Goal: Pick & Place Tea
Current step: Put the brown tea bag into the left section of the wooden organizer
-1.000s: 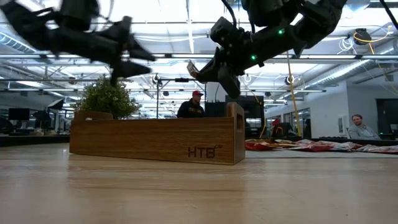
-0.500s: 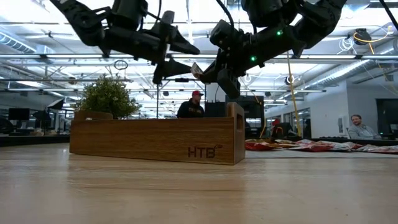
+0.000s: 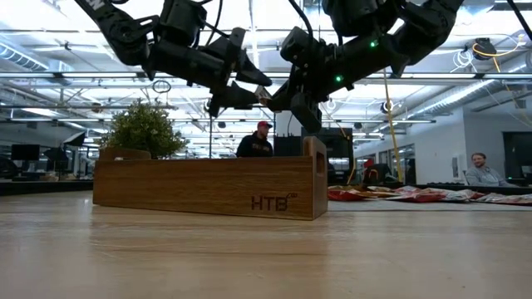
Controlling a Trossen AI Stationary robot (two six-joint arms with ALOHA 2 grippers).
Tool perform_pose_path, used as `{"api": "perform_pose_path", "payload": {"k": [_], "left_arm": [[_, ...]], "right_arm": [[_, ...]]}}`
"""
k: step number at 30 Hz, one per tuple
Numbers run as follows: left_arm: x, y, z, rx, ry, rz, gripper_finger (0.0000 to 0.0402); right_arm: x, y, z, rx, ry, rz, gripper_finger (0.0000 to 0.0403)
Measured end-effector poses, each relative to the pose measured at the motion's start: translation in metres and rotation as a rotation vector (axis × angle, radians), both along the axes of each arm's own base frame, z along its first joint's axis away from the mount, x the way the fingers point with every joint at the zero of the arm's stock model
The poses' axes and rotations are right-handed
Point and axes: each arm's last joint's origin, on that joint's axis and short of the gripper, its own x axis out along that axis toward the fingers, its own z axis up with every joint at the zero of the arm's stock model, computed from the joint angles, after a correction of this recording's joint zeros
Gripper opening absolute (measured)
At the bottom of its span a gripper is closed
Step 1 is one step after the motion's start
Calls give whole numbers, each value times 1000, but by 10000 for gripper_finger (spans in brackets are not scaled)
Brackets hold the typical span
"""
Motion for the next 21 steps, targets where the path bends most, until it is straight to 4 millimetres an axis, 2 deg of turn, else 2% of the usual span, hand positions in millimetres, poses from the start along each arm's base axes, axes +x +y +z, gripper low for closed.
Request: {"api": "perform_pose_path", "payload": {"k": [6, 12, 16, 21], "left_arm": [[-3, 7, -2, -38, 12, 13, 155], [-4, 9, -4, -23, 40, -51, 19], [-6, 8, 1, 121, 44, -124, 6], [-26, 9, 41, 397, -19, -116, 3]], "right_arm": [[0, 0, 0, 4, -3, -1, 16], [0, 0, 0, 16, -7, 10, 16], [0, 1, -1, 84, -47, 8, 27], [0, 1, -3, 307, -174, -55, 61]]}}
